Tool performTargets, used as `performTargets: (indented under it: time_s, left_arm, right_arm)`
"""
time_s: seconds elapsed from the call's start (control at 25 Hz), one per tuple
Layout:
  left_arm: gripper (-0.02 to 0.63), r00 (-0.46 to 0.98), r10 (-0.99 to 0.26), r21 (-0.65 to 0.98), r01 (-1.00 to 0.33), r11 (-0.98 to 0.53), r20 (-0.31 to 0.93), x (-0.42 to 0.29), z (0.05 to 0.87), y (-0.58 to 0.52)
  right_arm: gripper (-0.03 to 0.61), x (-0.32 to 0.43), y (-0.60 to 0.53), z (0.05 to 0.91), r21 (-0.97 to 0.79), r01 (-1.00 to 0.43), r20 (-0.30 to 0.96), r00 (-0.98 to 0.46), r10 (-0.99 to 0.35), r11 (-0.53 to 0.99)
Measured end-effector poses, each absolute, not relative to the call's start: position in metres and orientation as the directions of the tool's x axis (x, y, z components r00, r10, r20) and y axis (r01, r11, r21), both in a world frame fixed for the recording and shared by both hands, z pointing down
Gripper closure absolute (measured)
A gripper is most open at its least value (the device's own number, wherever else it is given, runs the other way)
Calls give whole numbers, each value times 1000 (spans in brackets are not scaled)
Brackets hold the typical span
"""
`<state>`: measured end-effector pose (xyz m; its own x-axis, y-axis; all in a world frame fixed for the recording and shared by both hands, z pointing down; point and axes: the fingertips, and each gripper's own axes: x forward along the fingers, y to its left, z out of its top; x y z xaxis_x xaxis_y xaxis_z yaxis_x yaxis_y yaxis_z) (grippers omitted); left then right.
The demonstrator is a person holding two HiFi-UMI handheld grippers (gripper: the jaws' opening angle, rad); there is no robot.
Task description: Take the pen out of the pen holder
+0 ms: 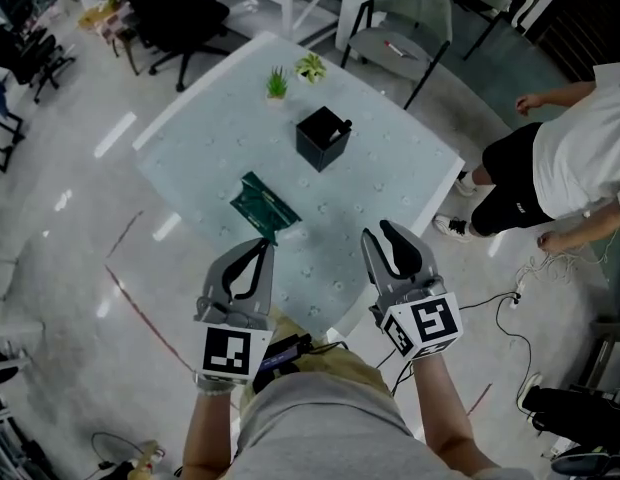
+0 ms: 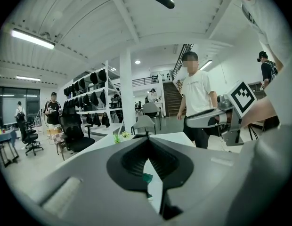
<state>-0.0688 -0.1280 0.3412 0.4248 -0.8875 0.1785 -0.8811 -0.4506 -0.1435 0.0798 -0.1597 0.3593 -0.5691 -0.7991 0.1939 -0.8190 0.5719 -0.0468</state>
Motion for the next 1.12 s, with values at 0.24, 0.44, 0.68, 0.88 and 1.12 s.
performTargets:
  time_s: [0.24, 0.44, 0.68, 0.88, 1.12]
  left_arm:
    - [600, 451, -870, -134, -867, -480, 198, -78, 345, -159]
    - [600, 471, -855, -124, -856, -503, 217, -85, 351, -182]
    - [600, 497, -836, -118, -839, -531, 234, -89, 358, -207]
    - [600, 512, -822, -108, -829, -549, 250, -94, 367, -225]
    - [600, 521, -813, -95, -824, -559, 258, -101, 375, -244]
  right_arm:
    - [462, 73, -194, 363, -59, -839, 208, -541, -815, 541]
    - [462, 69, -221, 371, -82, -855, 226, -516, -826, 512]
    - [462, 66, -252, 381, -77, -869, 250, -491, -835, 488]
    - [462, 63, -275, 392, -80, -880, 266, -472, -840, 469]
    - [462, 57, -302, 403, -78, -885, 278, -461, -843, 458]
